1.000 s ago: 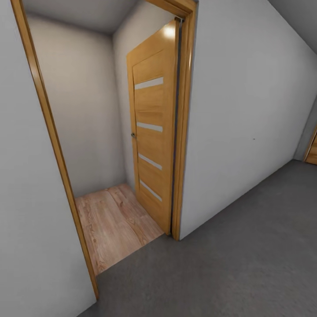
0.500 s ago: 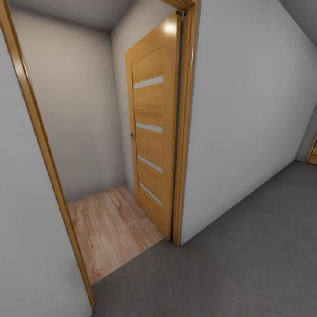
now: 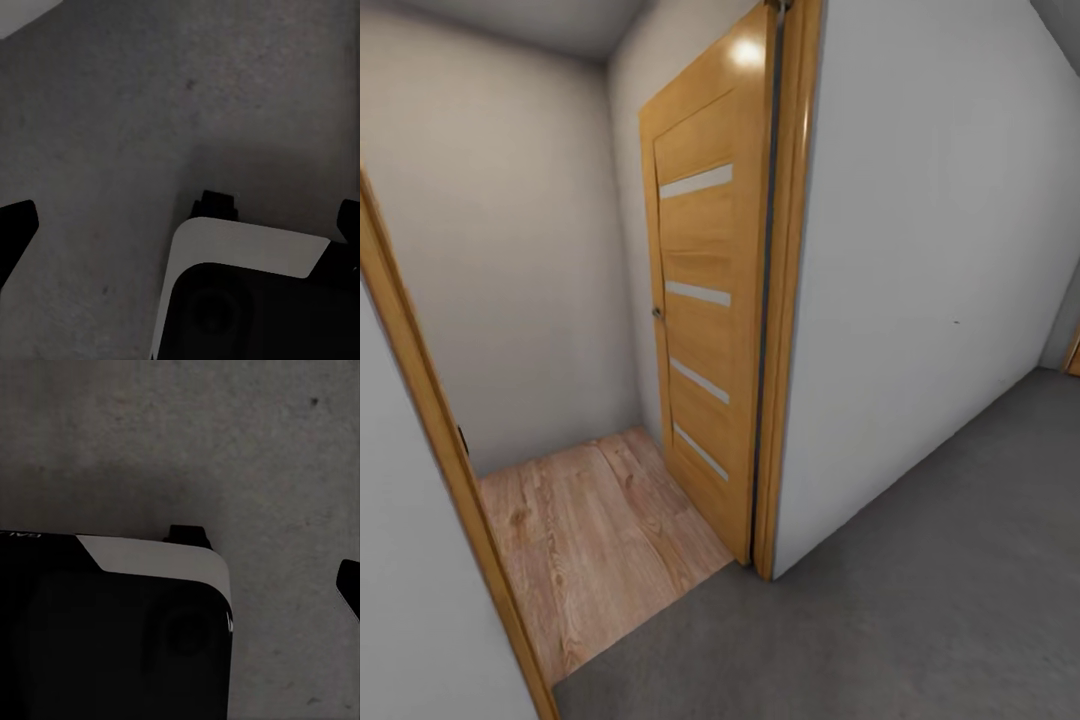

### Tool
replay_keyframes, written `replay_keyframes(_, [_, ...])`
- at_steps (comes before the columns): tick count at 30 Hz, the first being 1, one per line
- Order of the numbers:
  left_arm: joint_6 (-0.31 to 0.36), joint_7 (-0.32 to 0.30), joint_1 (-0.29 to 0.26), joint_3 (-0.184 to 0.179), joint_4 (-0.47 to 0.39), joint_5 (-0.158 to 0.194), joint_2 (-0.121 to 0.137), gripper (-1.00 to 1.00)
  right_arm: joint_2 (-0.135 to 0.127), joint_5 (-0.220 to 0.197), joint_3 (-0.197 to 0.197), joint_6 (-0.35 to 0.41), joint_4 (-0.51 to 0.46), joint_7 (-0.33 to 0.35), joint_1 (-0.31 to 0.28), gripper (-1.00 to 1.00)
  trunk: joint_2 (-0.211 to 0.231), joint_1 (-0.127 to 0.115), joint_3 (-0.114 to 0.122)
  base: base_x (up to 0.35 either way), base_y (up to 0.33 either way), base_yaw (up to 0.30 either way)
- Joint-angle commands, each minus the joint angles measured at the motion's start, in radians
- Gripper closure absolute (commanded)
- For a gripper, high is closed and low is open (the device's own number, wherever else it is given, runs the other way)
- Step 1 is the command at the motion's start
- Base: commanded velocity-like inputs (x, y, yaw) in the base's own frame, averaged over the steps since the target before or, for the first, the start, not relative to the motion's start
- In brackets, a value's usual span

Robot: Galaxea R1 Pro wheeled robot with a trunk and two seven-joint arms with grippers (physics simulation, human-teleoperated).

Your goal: Move the two storage containers from the living room to the garage. In the garage, place one container on the floor and stack the other container on top of it (either order is fine).

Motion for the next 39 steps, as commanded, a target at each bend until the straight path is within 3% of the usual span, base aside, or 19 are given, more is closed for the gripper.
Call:
replay_keyframes(1, [0.002, 0.002, -0.001, 0.005, 0.0, 0.006, 0.0, -1.0, 0.001, -0.01, 0.008, -0.005, 0.003, -0.001, -0.001, -1.0, -0.001, 0.0, -0.001, 0.081, 0.0, 0.0])
replay_keyframes(17, [0.002, 0.003, -0.001, 0.005, 0.0, 0.007, -0.001, -1.0, 0.001, -0.01, 0.008, 0.0, 0.003, -0.001, -0.001, -1.0, -0.001, 0.0, -0.001, 0.01, -0.001, 0.0])
replay_keyframes(39, [0.002, 0.003, -0.001, 0.005, 0.0, 0.007, 0.0, -1.0, 0.0, -0.01, 0.008, 0.0, 0.003, -0.001, -0.001, -1.0, -0.001, 0.0, -0.001, 0.174, -0.129, 0.0])
